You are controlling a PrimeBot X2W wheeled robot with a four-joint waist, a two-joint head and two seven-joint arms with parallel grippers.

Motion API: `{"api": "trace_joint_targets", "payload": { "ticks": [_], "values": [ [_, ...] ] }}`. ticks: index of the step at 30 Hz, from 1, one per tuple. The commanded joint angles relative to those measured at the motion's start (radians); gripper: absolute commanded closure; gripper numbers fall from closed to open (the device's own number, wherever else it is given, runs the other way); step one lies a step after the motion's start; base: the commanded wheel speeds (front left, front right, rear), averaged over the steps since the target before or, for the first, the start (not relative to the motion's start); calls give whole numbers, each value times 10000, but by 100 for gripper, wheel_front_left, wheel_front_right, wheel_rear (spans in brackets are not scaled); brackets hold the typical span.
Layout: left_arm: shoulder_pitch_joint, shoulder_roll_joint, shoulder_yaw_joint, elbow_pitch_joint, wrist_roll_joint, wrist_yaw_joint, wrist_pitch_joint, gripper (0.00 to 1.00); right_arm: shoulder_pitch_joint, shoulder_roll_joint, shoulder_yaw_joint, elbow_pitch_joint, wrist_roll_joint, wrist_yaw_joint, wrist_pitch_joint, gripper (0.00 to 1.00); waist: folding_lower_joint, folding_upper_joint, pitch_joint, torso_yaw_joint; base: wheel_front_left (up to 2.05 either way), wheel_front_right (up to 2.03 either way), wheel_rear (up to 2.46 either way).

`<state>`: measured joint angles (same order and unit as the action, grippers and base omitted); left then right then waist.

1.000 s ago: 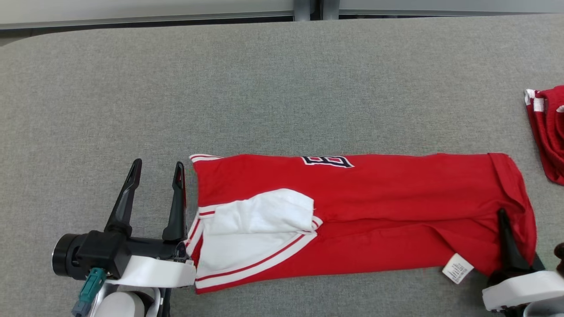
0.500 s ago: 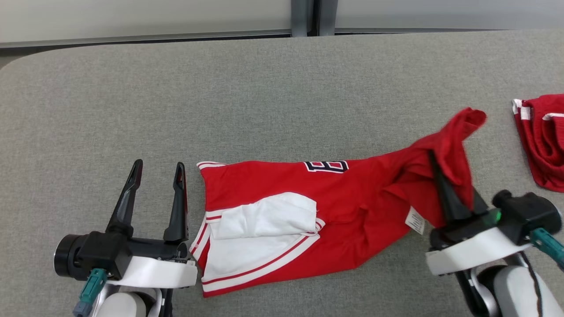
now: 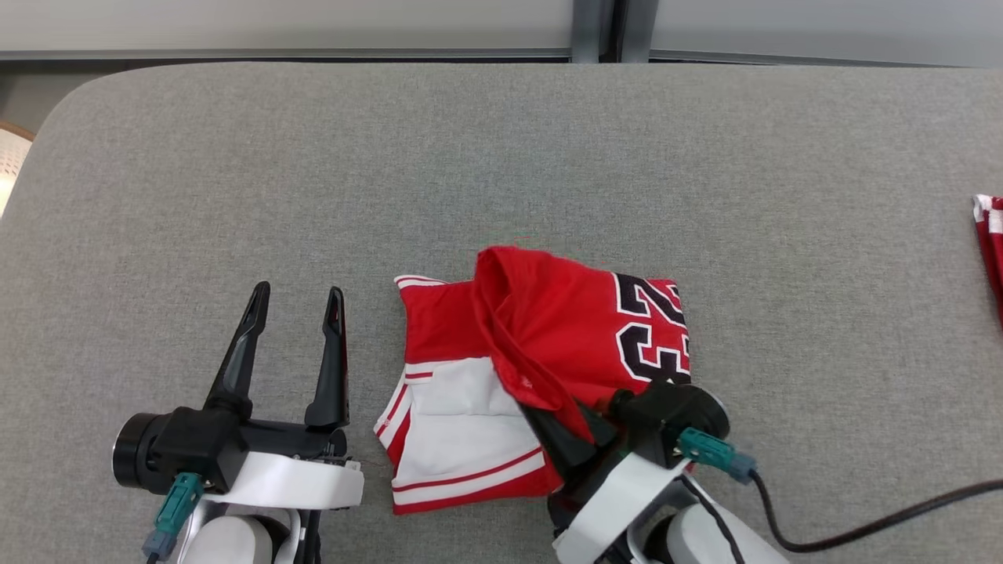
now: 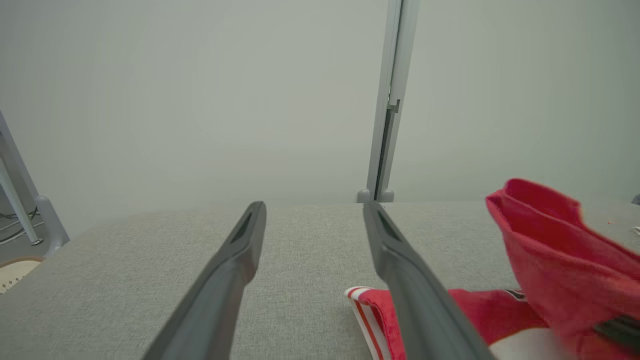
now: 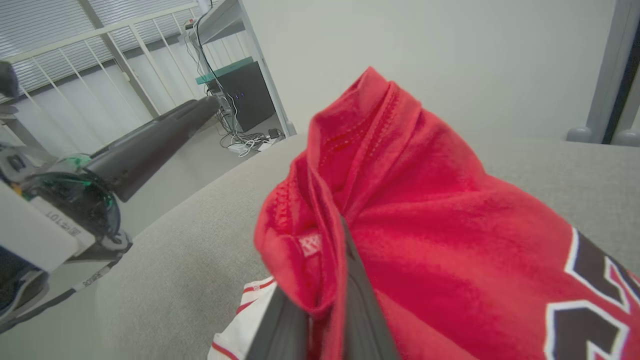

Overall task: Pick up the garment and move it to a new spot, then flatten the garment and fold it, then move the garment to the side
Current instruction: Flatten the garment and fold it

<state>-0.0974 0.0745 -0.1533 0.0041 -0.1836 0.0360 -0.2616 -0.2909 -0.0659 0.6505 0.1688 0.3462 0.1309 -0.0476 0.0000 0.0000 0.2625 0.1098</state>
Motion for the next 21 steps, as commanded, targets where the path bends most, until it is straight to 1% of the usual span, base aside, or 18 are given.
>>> {"api": "trace_joint_targets", "payload": {
  "ticks": [1,6,7,8,9,10,14,16,19,21],
  "values": [
    [-209,-20,7,31,5,-61,-43,0,-270,30,318,349,239,-4,-107,100,0,0,94,85,0,0,0],
    [-283,-70,-20,125,24,-90,-43,0,-868,120,1214,1366,926,-4,-484,100,0,0,239,183,0,0,0],
    [-316,-72,-16,144,28,-97,-43,0,-1011,127,1313,1542,1018,-4,-578,70,0,0,267,194,0,0,0],
    [-335,-76,-13,160,32,-106,-43,0,-1156,133,1427,1695,1146,-4,-641,47,0,0,287,201,0,0,0],
    [-355,-78,0,185,32,-123,-43,0,-1275,143,1568,1773,1370,-4,-740,8,0,0,312,205,0,0,0],
    [-375,-81,20,204,40,-128,-43,0,-1432,144,1669,1873,1420,-4,-837,0,0,0,331,200,0,0,0],
    [-383,-101,77,270,88,-133,-43,0,-1888,136,2139,1864,1951,-4,-1295,0,0,0,382,150,0,0,0],
    [-372,-105,118,290,95,-131,-43,0,-2062,134,2145,1787,2046,-4,-1561,0,0,0,377,109,0,0,0],
    [-342,-107,197,305,117,-119,-43,0,-2224,133,1883,1349,2013,-4,-1903,0,0,0,352,6,0,0,0],
    [-292,-103,237,339,151,-129,-43,0,-2199,116,1289,966,1751,-4,-2044,0,0,0,321,-75,0,0,0]
  ]
}}
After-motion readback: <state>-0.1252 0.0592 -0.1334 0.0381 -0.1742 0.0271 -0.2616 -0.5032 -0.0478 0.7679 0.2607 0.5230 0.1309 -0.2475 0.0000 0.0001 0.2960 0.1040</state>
